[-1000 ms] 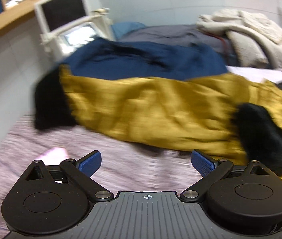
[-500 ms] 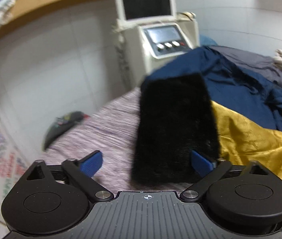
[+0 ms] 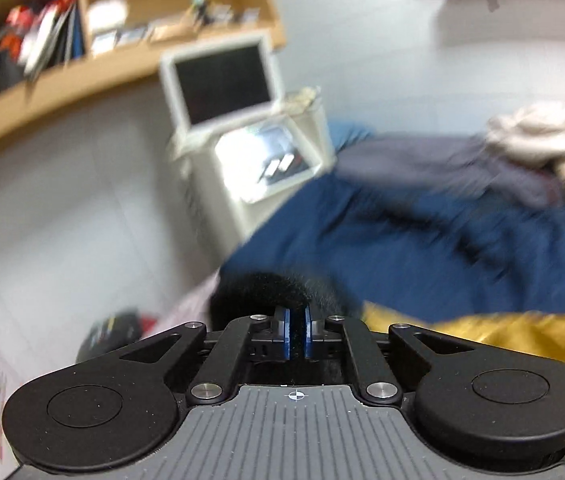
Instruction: Fold large clothes
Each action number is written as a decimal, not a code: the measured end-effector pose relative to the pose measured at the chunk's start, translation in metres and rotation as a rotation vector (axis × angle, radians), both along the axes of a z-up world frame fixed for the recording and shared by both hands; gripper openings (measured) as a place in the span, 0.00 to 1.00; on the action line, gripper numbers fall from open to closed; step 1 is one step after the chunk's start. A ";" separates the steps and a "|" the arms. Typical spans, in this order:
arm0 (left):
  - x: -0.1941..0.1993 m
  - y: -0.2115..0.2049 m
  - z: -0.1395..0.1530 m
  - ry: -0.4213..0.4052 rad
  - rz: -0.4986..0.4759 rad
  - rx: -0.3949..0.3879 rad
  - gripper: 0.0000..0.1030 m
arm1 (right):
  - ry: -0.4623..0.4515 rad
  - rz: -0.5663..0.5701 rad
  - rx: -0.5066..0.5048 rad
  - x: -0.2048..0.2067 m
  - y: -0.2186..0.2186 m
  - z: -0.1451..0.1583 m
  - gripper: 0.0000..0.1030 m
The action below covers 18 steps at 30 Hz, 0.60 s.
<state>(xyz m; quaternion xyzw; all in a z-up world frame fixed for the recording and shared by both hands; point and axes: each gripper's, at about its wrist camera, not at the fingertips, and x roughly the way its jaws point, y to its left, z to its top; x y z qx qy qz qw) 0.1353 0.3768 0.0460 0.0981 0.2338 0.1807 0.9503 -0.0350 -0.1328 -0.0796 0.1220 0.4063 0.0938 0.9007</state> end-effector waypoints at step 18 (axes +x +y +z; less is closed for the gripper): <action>-0.054 -0.386 -0.025 0.163 -1.030 -0.251 0.33 | 0.008 -0.171 0.082 -0.020 -0.050 -0.005 0.99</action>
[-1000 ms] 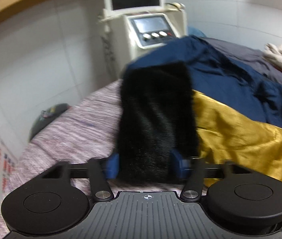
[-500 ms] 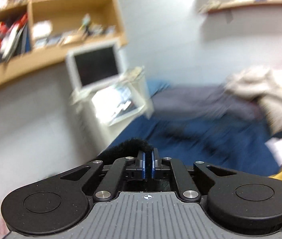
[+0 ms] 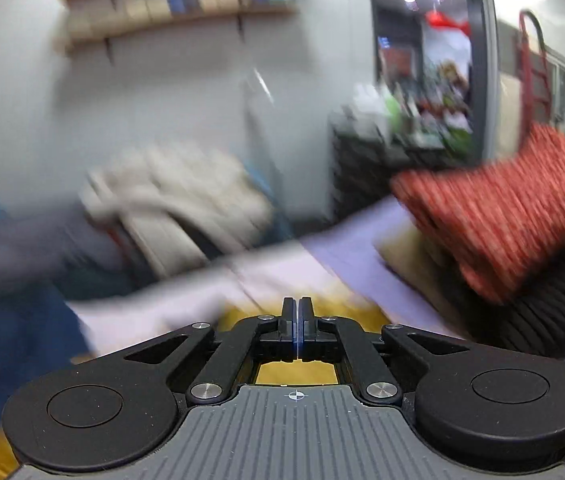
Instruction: Fold large clothes
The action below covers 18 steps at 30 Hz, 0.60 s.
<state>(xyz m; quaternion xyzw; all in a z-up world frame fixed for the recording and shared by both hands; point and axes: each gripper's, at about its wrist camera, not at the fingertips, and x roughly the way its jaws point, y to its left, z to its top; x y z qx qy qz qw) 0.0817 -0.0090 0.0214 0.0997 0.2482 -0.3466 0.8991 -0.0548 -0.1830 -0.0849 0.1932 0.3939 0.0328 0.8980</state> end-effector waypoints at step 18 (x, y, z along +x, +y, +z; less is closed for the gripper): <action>-0.055 0.094 -0.138 0.119 0.461 0.346 1.00 | -0.061 0.252 0.389 0.175 0.065 0.010 0.99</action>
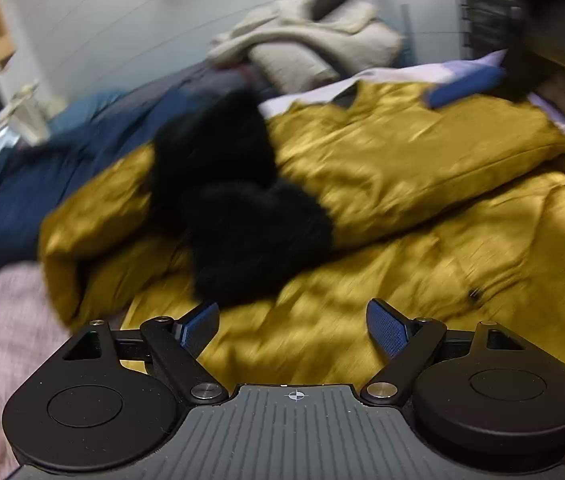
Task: Fold large clothes
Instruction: 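Grasp the fur cuff with the right gripper, lay it across the jacket, release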
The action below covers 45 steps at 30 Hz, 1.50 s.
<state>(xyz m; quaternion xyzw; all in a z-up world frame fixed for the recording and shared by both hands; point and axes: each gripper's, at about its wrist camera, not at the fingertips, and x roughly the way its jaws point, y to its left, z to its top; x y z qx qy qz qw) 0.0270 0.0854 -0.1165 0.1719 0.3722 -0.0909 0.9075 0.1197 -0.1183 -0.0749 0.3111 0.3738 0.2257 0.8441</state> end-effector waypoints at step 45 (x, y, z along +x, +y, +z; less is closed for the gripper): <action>-0.023 0.027 0.007 0.075 0.150 -0.150 1.00 | -0.017 -0.086 -0.057 0.024 -0.067 -0.018 0.79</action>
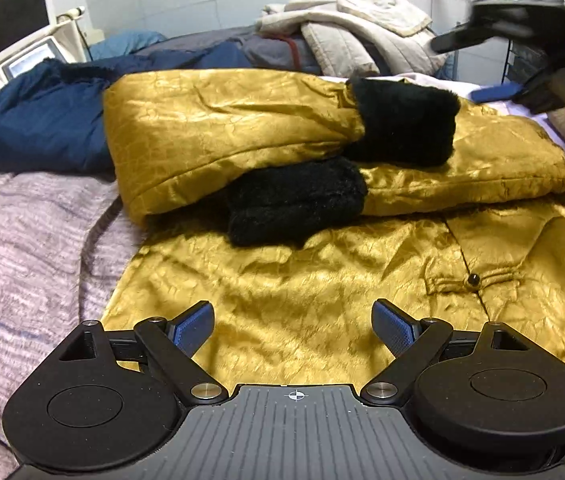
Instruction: Fold large clothes
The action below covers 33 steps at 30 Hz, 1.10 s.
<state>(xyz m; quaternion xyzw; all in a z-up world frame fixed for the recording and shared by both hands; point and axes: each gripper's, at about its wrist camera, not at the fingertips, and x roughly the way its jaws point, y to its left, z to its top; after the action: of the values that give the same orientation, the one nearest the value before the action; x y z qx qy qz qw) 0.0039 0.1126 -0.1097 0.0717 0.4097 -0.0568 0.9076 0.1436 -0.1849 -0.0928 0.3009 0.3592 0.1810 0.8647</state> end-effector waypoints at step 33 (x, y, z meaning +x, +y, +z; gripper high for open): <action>0.003 0.042 0.012 -0.071 0.120 0.010 1.00 | -0.094 -0.286 -0.626 -0.093 -0.045 0.011 0.84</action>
<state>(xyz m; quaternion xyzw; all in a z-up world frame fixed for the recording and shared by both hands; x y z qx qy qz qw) 0.0073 0.1542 -0.0972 0.0534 0.3811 0.0021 0.9230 0.0508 -0.2302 -0.0815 0.0596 0.3112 -0.0473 0.9473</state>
